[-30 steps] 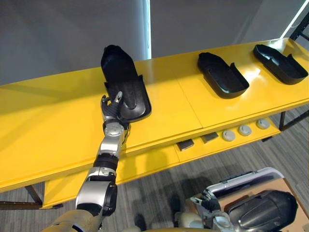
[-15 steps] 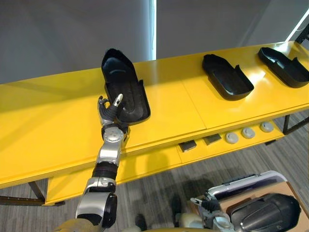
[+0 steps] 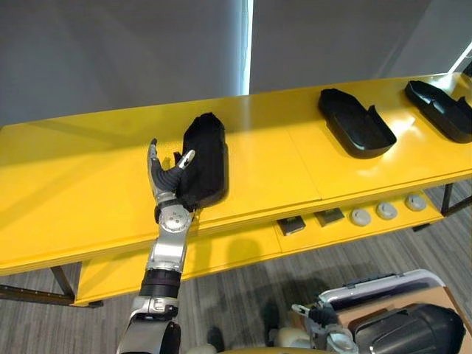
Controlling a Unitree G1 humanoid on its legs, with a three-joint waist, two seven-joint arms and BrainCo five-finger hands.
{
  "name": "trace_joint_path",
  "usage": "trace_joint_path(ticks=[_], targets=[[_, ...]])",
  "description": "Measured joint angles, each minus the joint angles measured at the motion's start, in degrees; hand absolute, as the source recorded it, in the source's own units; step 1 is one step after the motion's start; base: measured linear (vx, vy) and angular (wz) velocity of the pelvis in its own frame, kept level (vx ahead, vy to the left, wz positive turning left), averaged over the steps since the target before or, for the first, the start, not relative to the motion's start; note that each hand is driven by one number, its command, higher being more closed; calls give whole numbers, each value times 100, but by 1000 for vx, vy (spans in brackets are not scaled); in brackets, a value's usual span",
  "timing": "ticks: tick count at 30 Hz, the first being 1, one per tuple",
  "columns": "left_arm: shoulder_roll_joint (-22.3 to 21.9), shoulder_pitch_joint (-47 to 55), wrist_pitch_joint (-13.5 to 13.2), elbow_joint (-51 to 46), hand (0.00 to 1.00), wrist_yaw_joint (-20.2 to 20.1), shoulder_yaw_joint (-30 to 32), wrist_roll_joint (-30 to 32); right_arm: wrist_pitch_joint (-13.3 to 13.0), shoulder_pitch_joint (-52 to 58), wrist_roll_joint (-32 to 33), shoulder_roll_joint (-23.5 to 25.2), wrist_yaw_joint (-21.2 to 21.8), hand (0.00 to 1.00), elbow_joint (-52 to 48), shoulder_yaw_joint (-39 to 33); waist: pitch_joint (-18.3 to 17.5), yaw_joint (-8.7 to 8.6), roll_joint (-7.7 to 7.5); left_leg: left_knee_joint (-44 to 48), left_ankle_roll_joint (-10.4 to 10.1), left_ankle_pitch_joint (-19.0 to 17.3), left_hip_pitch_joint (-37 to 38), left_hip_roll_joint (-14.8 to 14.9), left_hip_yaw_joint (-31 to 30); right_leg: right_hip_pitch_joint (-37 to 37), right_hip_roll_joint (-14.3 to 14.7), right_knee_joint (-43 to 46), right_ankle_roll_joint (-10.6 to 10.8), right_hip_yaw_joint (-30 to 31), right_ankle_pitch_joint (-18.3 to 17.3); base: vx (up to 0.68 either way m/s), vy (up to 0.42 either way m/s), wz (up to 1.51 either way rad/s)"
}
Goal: Walk over and take plastic housings, then place them on the shelf
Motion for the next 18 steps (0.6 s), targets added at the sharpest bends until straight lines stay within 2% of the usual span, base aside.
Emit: trace_joint_path(ticks=[7, 11, 14, 15, 18], targets=[[-115, 156, -31, -154, 0, 2, -37, -44, 1, 2, 2, 0, -5, 0, 2, 0, -32, -6, 1, -9, 1, -1, 8, 3, 9, 0, 3, -1, 8, 6, -5, 0, 0, 0], [-110, 637, -194, -851, 0, 2, -392, 88, -8, 28, 4, 1, -17, 0, 4, 0, -51, 17, 2, -32, 1, -1, 27, 5, 16, 8, 5, 0, 16, 10, -11, 0, 0, 0], [-98, 1217, -445, -1528, 0, -24, -687, 444, -36, 53, 5, 1, -34, 0, 14, -1, -69, 56, 3, -48, 1, -2, 46, 5, 39, 12, 7, -1, 21, 22, -14, -4, 2, -2], [-97, 1326, -500, -1623, 100, -45, -753, 492, -44, 57, 6, 1, -35, 0, 27, -1, -72, 77, 4, -50, 1, -2, 48, 5, 44, 12, 8, -1, 22, 28, -16, 0, 0, -4], [-71, 1926, -739, -1951, 100, -209, -1113, 659, -71, 61, 6, -1, -52, 0, 131, -1, -102, 185, 5, -52, 0, -3, 55, 11, 54, 16, 12, -1, 40, 43, -28, 0, 0, 0]])
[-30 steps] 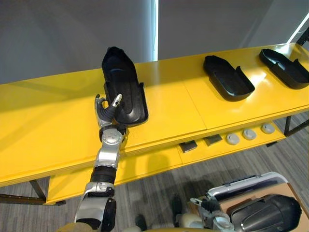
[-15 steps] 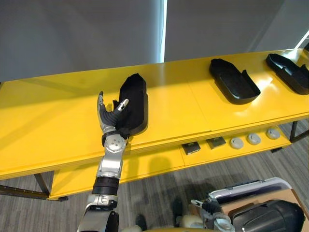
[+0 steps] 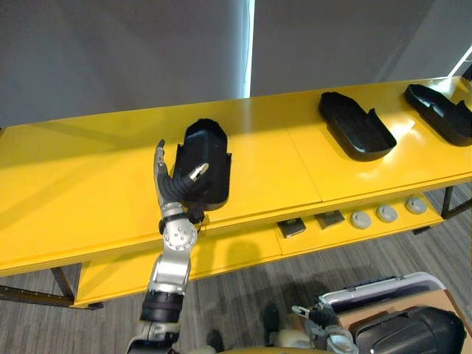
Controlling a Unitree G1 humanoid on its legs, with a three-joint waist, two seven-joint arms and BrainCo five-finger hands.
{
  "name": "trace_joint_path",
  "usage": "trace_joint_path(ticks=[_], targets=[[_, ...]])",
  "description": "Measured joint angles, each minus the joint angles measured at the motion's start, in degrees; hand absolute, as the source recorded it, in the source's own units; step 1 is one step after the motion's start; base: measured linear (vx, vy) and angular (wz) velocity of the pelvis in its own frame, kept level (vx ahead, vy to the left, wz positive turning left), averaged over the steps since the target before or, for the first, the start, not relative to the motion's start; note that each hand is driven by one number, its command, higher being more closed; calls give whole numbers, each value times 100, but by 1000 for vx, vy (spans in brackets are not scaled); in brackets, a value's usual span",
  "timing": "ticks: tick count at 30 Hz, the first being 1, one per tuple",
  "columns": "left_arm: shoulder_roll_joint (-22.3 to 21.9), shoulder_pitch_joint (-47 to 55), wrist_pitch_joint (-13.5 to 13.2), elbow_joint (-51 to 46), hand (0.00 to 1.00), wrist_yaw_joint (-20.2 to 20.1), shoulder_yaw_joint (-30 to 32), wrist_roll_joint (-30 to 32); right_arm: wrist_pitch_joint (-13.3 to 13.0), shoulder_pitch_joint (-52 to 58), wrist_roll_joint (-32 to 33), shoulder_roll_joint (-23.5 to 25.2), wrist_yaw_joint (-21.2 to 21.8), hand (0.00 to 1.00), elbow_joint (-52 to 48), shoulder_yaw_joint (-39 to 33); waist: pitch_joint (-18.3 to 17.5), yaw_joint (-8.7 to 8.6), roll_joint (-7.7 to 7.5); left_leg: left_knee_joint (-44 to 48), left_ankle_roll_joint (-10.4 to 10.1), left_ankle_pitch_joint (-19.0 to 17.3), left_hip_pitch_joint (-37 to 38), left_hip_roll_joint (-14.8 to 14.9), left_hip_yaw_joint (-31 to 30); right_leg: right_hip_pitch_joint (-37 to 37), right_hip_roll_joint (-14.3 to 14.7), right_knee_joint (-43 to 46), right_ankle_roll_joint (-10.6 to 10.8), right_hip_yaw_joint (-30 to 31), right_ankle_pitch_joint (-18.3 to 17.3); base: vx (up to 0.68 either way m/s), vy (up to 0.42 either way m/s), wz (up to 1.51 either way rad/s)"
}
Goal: Walk over and take plastic housings, then place them on the shelf
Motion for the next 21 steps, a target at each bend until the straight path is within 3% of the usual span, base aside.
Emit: trace_joint_path(ticks=[5, 13, 21], targets=[[31, 810, -174, -9, 100, -430, -259, 102, -4, 66, -1, -39, -3, 0, 61, 2, -131, 127, 25, -22, -16, -10, 2, 2, -5, 2, -3, 1, 27, -19, -21, 0, 0, 1], [75, 1175, -319, 254, 100, -777, -463, 101, -2, 86, -5, -40, -79, 0, 96, 53, -208, 155, 20, -36, -21, -12, 4, -1, -37, 16, -12, 0, 69, -57, -55, 0, 0, 2], [82, 1051, -311, 817, 100, -801, -646, 250, 0, 92, -8, -45, -105, 0, 97, 71, -282, 135, 15, -48, -15, -14, -14, -3, -51, -11, -11, -2, 109, -67, -91, 0, 0, 0]])
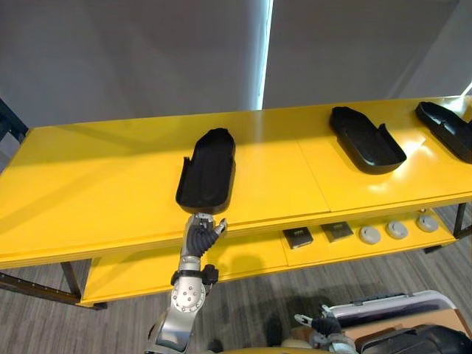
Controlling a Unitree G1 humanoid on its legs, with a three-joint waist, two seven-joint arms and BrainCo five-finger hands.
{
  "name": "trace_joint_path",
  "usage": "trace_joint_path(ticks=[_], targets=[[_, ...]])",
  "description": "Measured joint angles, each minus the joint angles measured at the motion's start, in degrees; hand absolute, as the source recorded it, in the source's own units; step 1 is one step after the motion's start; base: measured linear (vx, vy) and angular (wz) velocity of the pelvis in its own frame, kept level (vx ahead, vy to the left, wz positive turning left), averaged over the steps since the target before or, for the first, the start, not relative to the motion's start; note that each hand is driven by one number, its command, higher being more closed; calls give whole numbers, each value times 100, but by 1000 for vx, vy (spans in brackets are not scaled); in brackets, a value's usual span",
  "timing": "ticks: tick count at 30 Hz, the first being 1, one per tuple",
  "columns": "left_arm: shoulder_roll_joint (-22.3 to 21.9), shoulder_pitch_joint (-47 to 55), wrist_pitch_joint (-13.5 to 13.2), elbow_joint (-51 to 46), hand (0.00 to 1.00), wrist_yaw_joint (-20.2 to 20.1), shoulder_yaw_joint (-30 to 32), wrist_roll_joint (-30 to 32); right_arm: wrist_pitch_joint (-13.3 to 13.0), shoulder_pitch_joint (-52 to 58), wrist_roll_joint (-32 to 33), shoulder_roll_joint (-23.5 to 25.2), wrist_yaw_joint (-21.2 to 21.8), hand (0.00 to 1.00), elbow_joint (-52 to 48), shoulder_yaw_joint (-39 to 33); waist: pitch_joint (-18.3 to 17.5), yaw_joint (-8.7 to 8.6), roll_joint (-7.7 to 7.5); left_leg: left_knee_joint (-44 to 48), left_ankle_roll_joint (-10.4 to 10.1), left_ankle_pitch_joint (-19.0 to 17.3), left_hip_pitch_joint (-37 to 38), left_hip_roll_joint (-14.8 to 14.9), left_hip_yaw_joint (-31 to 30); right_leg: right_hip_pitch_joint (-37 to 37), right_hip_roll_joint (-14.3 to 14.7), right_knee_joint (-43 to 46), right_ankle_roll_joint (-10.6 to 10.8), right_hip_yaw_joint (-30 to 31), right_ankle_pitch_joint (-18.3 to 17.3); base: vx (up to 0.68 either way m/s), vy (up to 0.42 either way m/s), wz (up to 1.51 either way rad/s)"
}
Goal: Walk over and take plastic housings, then place them on the shelf
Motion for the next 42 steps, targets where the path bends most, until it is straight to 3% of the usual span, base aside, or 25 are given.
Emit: trace_joint_path(ticks=[15, 28, 33, 42], targets=[[124, -864, 208, 388, 100, 197, -9, 856, 2, -42, -64, -39, -5, 0, -1, -7, 4, -95, -10, 5, 27, -9, -54, 4, 106, -107, 22, -1, -30, 118, 12, 0, 0, -4], [178, -1406, 357, 951, 100, 275, 27, 852, 7, -85, -67, -32, 2, 0, -4, -7, 18, -195, -36, 6, 36, -23, -111, 1, 185, -203, 28, -2, -51, 180, 28, -11, -2, -2], [228, -1667, 431, 1057, 100, 275, 27, 847, 9, -112, -67, -21, 7, 0, -8, -7, 35, -320, -60, 3, 34, -25, -112, 3, 205, -210, 30, -2, -51, 188, 28, -4, -1, -1], [235, -2042, 446, 1413, 100, 275, 25, 841, 10, -109, -69, 7, 8, 0, -42, -14, 48, -349, -78, 4, 54, -55, -100, 1, 271, -223, 35, -1, -52, 219, 29, -10, 1, -3]])
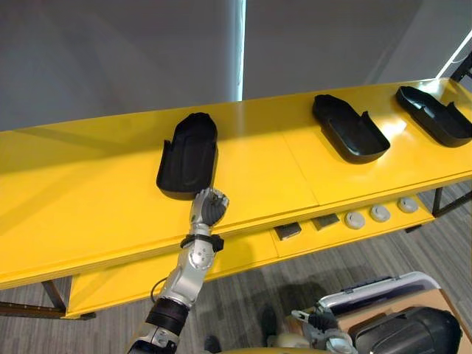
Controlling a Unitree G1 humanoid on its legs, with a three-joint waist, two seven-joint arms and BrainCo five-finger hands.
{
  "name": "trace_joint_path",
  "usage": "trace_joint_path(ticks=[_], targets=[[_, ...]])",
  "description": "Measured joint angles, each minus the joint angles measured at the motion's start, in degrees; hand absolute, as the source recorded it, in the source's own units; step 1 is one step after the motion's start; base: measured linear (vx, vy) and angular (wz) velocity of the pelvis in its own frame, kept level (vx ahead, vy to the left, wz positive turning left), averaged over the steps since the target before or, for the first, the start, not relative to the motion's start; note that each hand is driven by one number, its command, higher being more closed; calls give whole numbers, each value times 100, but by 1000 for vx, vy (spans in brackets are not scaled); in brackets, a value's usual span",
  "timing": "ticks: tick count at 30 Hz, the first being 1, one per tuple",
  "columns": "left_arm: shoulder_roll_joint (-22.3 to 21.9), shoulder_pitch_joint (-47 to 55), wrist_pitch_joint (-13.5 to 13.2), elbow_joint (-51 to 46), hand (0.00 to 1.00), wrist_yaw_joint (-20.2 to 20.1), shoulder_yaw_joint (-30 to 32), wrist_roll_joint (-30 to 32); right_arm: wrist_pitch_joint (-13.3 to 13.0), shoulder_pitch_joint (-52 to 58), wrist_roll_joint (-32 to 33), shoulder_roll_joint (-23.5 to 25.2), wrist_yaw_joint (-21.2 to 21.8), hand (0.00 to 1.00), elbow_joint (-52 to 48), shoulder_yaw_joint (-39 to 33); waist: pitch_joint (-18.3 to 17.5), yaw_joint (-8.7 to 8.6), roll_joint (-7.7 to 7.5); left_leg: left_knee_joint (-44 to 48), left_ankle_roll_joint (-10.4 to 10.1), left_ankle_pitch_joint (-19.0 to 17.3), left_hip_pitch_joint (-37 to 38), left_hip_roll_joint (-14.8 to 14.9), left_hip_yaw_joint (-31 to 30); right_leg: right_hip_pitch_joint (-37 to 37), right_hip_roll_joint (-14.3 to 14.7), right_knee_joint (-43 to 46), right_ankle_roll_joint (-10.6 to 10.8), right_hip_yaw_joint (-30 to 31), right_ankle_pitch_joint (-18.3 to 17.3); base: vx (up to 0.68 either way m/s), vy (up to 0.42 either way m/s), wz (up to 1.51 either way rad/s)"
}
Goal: Walk over and take plastic housings, then place them on the shelf
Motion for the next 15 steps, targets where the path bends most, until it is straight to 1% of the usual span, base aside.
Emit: trace_joint_path(ticks=[9, 12, 13, 14, 15], targets=[[6, -23, 0, -8, 100, 6, 31, -121, 1, 1, 1, 3, -3, 0, 2, -4, 0, 5, 0, 8, 17, -6, 46, -15, -75, 82, -21, 1, 0, -69, 0, -8, -1, 3], [55, 151, -10, -760, 100, 5, 51, -315, 0, -1, 1, -1, -4, 0, 9, -4, 2, 7, 4, 19, 20, -4, 61, -19, -166, 138, -35, 1, 1, -161, -1, -14, -3, 15], [79, 223, -54, -1135, 100, 9, 66, -447, 0, -6, 2, -3, -6, 0, 22, -3, 3, 15, 6, 23, 22, -3, 59, -23, -196, 152, -44, 1, 1, -198, -1, -41, 2, 18], [97, 357, -186, -1787, 100, 14, 196, -616, 0, -18, 3, -8, -8, 0, 48, -4, 5, 20, 8, 48, 24, -2, 47, -31, -252, 177, -65, 5, 2, -222, -3, -35, 3, 19], [93, 407, -238, -2071, 100, 27, 279, -683, -1, -18, 3, -9, -8, 0, 56, -6, 6, 26, 8, 71, 24, -3, 32, -35, -272, 185, -75, 6, 2, -225, -3, -37, 10, 21]])
